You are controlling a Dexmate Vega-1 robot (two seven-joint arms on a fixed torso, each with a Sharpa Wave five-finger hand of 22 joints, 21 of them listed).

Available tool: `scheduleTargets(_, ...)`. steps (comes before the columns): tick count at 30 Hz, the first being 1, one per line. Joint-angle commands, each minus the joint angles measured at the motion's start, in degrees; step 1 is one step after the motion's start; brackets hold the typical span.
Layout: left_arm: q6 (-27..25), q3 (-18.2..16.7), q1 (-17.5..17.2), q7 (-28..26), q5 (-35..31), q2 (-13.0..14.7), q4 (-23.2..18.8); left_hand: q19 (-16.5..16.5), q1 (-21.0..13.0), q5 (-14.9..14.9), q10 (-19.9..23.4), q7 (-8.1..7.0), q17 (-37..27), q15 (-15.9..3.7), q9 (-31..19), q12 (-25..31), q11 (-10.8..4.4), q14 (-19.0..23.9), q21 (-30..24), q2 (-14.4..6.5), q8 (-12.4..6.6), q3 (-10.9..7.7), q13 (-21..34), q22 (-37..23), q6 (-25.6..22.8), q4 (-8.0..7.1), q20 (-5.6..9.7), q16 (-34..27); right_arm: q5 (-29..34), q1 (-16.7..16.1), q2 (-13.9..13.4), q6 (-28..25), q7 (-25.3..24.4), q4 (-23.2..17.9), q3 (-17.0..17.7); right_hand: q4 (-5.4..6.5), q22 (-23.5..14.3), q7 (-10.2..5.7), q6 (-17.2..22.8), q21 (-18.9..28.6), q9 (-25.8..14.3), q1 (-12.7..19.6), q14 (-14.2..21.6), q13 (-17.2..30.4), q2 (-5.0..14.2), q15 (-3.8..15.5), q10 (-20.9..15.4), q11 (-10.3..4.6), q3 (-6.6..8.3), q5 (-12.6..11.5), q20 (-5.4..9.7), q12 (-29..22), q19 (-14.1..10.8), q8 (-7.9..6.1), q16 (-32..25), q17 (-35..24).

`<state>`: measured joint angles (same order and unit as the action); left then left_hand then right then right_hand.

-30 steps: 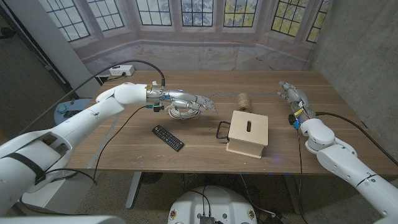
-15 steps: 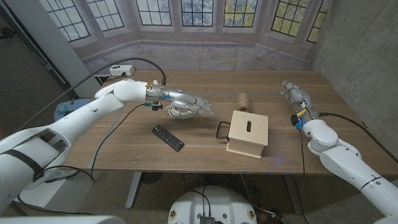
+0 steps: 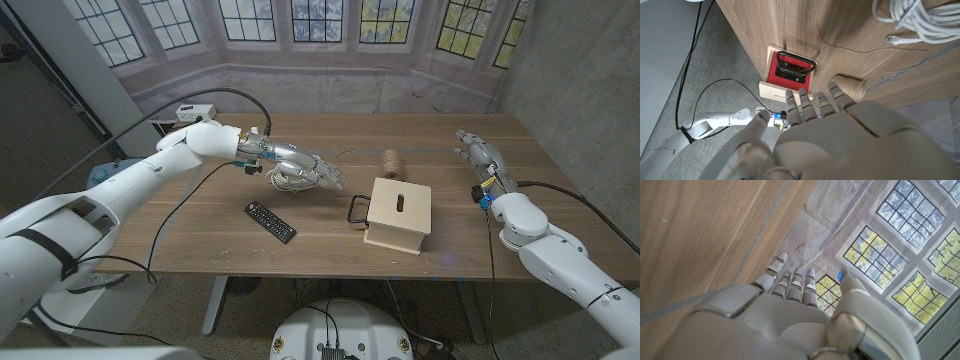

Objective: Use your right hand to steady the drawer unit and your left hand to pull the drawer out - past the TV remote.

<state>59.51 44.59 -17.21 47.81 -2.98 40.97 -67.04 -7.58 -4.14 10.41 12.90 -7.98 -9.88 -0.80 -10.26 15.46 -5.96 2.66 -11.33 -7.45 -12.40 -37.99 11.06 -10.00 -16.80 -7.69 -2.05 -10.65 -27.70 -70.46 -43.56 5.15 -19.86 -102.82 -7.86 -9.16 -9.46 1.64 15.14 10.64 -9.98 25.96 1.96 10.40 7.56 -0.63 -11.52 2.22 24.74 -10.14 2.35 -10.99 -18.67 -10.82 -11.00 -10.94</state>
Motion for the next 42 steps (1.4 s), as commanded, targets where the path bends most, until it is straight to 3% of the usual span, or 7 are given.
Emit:
scheduleTargets(1, 1.4, 2.4, 3.97, 3.04, -0.39, -2.92, 3.66, 0.28, 0.54, 0.38, 0.23, 0.0, -0.17, 0.26, -0.22, -0.23, -0.5, 0.13, 0.03, -0.2, 0.07, -0.14, 0.14, -0.15, -0.3, -0.37, 0.02, -0.02, 2.48, -1.18, -0.53, 0.06, -1.25, -1.35, 0.57, -0.1, -0.16, 0.32, 0.08, -0.16, -0.3, 0.56, -0.05, 0.16, 0.05, -0.01, 0.41, -0.11, -0.14, -0.4, 0.57, 0.14, 0.31, 0.12, -0.01, -0.06)
scheduleTargets(14, 1.06, 5.09, 6.33, 6.23, 0.45, -4.86, 5.25, 0.86, 1.09, 0.42, 0.99, -0.66, -0.12, 2.4, -0.26, -0.49, -1.19, -0.3, 0.18, 0.01, 0.29, 0.02, 0.14, -0.15, -1.09, -0.73, -0.12, 0.12, 4.87, -1.7, -1.43, -1.89, -1.69, -3.85, 0.68, -0.01, -0.16, 0.33, 0.09, -0.14, -0.3, 0.71, -0.13, 0.17, 0.09, 0.0, 0.45, -0.15, -0.26, -0.4, 0.58, 0.14, 0.51, 0.11, -0.09, -0.1)
scheduleTargets(27, 1.02, 5.79, 7.22, 7.42, 0.05, -5.08, 5.88, 0.92, 1.76, 0.55, 5.29, -0.08, -0.05, 1.59, -0.3, 0.34, -0.42, 1.0, 0.09, 0.08, -0.4, 0.18, 0.2, -0.13, -5.06, -1.14, -0.18, -0.31, 10.98, -1.38, -3.99, -11.59, -5.55, -10.57, -0.26, 0.16, -0.16, 0.26, 0.01, -0.18, -0.31, 0.7, -0.26, 0.18, 0.09, -0.03, 0.53, -0.18, -0.48, -0.36, 0.38, 0.16, 0.9, 0.14, -0.16, -0.16)
scheduleTargets(42, 0.85, 6.34, 7.47, 8.23, -0.46, -5.02, 5.9, 0.86, 2.16, 0.59, 6.44, 0.33, -0.03, 1.07, -0.32, 0.23, 0.05, 1.98, 0.04, 0.31, -0.29, 0.39, 0.24, -0.13, -6.2, -1.32, -0.12, -0.48, 13.69, -2.1, -4.86, -15.01, -6.02, -13.82, 0.05, 0.32, -0.16, 0.17, -0.09, -0.13, -0.31, 0.65, -0.31, 0.18, 0.08, -0.02, 0.68, -0.23, -0.74, -0.33, 0.28, 0.19, 1.08, 0.17, -0.25, -0.2)
